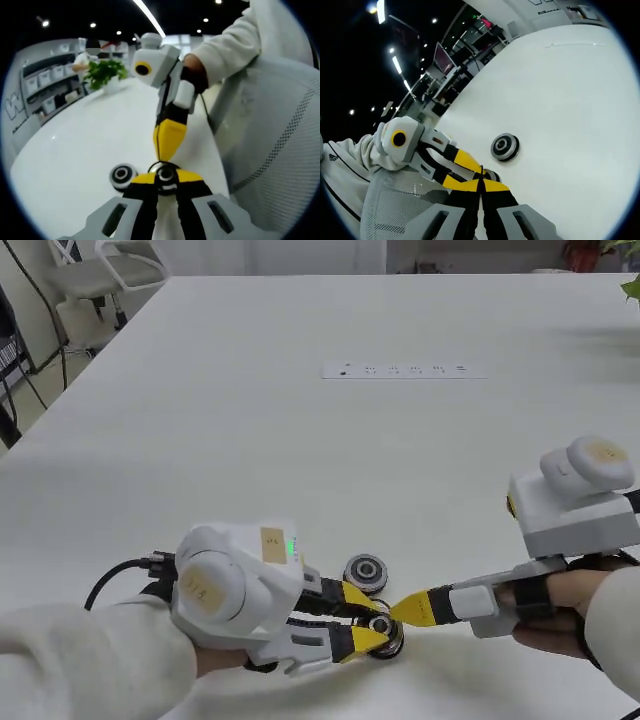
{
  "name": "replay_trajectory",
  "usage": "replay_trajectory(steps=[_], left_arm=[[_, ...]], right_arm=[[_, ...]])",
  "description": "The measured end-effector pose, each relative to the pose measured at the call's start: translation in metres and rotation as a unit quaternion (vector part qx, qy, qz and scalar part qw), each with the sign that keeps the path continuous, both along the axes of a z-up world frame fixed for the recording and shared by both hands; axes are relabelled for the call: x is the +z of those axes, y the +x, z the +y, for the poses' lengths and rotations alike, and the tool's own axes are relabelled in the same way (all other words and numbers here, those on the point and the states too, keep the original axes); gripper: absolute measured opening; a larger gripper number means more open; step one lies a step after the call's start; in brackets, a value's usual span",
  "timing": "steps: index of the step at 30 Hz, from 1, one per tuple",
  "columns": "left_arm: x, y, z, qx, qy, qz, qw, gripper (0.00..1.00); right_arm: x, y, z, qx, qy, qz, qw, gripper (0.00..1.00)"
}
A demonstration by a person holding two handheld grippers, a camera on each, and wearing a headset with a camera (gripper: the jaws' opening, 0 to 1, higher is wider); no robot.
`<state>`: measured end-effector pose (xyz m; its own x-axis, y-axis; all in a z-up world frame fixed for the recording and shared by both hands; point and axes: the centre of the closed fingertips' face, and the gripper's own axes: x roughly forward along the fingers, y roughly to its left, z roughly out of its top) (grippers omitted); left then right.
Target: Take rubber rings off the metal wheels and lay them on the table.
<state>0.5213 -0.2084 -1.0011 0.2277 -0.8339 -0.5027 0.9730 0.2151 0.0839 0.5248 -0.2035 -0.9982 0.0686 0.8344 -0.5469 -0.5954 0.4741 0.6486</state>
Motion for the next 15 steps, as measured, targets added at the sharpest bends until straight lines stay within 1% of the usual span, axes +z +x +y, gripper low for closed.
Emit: replay_trajectory(steps=[1, 3, 4, 10, 11, 12, 13, 15], left_arm=[[0.000, 0.000, 0.000, 0.003, 0.000, 0.003, 1.0000, 0.14], [0.000, 0.000, 0.000, 0.002, 0.001, 0.001, 1.0000, 0.14], [0.000, 0.000, -0.001, 0.003, 0.002, 0.004, 1.0000, 0.14], [0.001, 0.000, -0.001, -0.001, 0.015, 0.005, 0.9999, 0.14], [0.004, 0.000, -0.002, 0.000, 0.009, 0.007, 0.9999, 0.15], [0.007, -0.004, -0.003, -0.008, 0.004, 0.018, 0.9998, 0.15], [0.009, -0.006, -0.004, -0.011, -0.002, 0.023, 0.9997, 0.17], [0.013, -0.008, -0.005, -0.016, -0.006, 0.025, 0.9995, 0.21]], right_arm=[[-0.002, 0.000, 0.000, -0.001, -0.003, 0.002, 1.0000, 0.00], [-0.002, 0.000, -0.002, 0.000, -0.008, 0.000, 1.0000, 0.00], [-0.003, 0.001, -0.003, 0.000, -0.010, -0.002, 0.9999, 0.00], [-0.001, 0.001, -0.003, -0.003, -0.007, -0.003, 1.0000, 0.00], [-0.001, 0.002, -0.004, -0.005, -0.006, -0.002, 1.0000, 0.00], [0.000, 0.002, -0.005, -0.006, -0.006, -0.002, 1.0000, 0.00], [0.000, 0.003, -0.005, -0.007, -0.006, -0.003, 1.0000, 0.00], [0.001, 0.004, -0.006, -0.009, -0.005, -0.003, 0.9999, 0.00]])
